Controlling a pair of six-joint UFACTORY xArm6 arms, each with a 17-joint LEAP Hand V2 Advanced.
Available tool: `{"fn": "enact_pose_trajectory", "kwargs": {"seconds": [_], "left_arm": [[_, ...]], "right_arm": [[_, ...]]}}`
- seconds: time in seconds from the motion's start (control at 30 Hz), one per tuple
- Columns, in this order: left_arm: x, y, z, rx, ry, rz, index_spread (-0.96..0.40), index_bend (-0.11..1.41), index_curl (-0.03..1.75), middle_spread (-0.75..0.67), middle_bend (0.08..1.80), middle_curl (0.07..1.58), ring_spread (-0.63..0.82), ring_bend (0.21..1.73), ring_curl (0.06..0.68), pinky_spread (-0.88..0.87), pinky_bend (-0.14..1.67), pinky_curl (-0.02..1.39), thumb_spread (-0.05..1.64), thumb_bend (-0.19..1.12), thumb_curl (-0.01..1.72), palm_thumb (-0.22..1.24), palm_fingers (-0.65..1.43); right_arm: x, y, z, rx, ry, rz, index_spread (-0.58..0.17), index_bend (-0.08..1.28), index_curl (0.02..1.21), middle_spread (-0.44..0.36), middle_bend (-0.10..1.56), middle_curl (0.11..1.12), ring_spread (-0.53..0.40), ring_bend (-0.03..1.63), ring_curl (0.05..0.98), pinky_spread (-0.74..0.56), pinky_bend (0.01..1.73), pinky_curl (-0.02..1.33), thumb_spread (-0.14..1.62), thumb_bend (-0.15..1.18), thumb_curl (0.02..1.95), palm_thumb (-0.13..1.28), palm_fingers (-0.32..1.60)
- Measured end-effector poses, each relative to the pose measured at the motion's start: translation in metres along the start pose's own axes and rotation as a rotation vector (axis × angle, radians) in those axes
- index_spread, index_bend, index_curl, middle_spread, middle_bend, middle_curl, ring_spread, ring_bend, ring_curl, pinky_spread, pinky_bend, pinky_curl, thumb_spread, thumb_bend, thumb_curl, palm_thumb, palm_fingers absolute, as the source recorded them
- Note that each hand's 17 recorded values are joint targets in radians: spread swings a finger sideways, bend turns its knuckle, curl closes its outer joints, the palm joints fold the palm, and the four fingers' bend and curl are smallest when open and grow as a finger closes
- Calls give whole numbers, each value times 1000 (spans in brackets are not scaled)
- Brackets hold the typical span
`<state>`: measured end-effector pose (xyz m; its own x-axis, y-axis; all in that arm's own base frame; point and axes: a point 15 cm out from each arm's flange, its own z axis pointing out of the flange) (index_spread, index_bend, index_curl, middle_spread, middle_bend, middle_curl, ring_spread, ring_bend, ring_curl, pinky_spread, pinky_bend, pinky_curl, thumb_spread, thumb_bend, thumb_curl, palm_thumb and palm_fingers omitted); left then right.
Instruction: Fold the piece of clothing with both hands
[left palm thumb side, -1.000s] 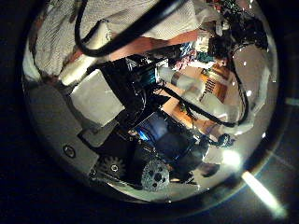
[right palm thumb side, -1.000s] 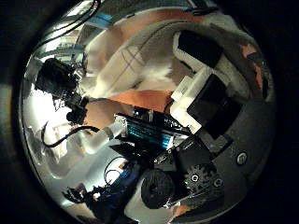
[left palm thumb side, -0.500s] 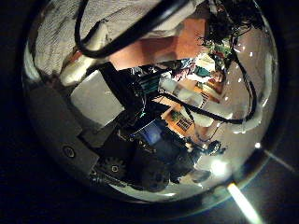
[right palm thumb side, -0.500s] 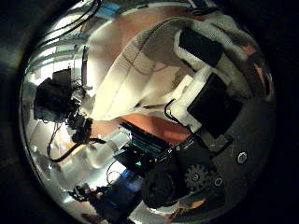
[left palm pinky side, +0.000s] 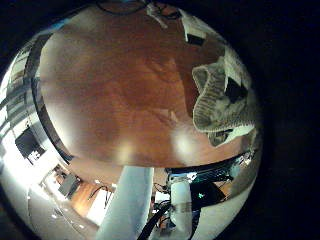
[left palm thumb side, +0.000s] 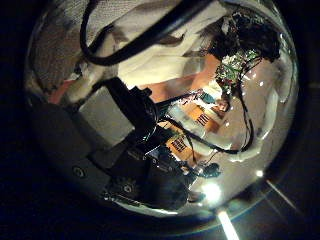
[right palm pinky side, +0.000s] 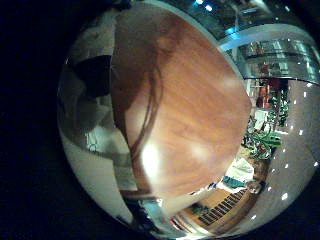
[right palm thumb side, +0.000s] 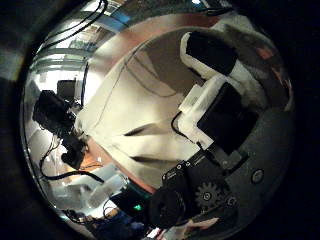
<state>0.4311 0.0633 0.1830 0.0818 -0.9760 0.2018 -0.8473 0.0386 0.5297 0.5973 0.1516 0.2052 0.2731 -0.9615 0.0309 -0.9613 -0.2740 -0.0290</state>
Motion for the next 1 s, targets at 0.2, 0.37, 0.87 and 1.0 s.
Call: {"fn": "enact_pose_trajectory", "kwargs": {"seconds": [0.2, 0.37, 0.87, 1.0], "left_arm": [[-17, -11, -2, 47, 50, -39, -379, 190, 931, -282, 581, 729, -301, 924, 562, -34, 433, 552, 1212, -25, 460, 575, 123], [-31, -16, -23, 144, 74, -60, -180, 128, 764, 47, 181, 532, -118, 912, 525, 78, 543, 555, 1203, -36, 433, 490, -53], [-16, 21, -55, 252, 52, -29, -55, 158, 467, 361, 144, 298, 310, 699, 374, 419, 490, 443, 1214, -17, 382, 402, -76], [1, 34, -44, 233, 42, 7, -52, 161, 430, 360, 151, 273, 340, 685, 353, 441, 471, 419, 1216, -19, 374, 390, -60]], "right_arm": [[21, -6, -8, 36, -8, 38, -425, 284, 725, -176, 772, 715, -250, 1253, 627, -315, 1102, 790, 1406, -12, 473, 704, 301], [45, -7, -40, 87, -7, 75, -459, 343, 666, -165, 662, 642, -192, 1121, 548, -93, 913, 721, 1460, -1, 415, 695, 214], [39, 87, -60, -132, -19, -58, -455, 427, 587, -245, 603, 538, -88, 754, 394, 341, 547, 532, 1541, 78, 399, 878, 101], [24, 113, -22, -236, -25, -120, -431, 303, 510, -198, 469, 470, 13, 590, 328, 373, 498, 478, 1489, -35, 354, 680, -84]]}}
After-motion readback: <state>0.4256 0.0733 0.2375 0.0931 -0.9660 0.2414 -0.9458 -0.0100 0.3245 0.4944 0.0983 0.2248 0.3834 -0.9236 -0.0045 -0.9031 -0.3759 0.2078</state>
